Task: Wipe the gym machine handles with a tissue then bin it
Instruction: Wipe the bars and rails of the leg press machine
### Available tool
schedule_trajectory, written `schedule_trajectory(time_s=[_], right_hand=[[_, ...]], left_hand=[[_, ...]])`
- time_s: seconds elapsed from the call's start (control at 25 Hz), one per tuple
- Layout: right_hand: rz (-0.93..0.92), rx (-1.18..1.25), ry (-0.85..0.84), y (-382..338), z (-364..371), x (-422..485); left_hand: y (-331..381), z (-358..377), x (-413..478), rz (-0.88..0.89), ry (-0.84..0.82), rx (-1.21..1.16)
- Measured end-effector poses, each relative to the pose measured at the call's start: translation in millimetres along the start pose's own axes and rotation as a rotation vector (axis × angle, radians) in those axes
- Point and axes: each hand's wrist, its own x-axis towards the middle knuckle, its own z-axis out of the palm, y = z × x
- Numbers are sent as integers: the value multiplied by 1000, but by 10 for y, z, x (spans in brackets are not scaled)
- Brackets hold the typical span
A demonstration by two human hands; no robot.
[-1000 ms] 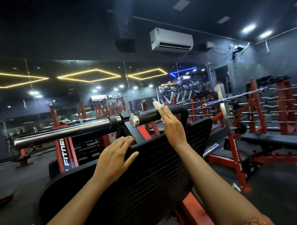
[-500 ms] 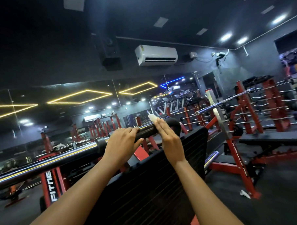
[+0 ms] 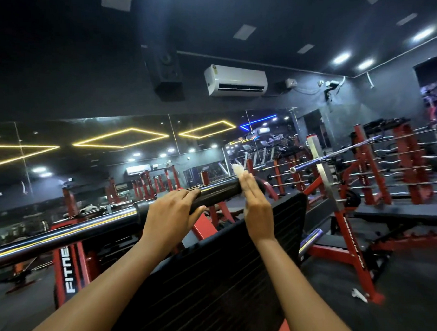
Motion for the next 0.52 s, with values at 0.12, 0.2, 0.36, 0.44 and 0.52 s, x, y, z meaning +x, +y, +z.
schedule_trajectory(time_s=[0.12,0.2,0.36,0.44,0.52], right_hand=[[209,-22,-74,218,-22,151],[274,-9,-81,151,-29,174],[130,15,-39,70,-60,27],[177,39,-57,168,-70,-5],[345,98,-81,278,-86,35]], left_hand=[[-5,-20,4,38,-35,24],[-41,-18,30,86,-76,26],[25,-29,235,217,-271,37],[84,-25,355,203,-440,3],[106,24,370,194,-467,9]])
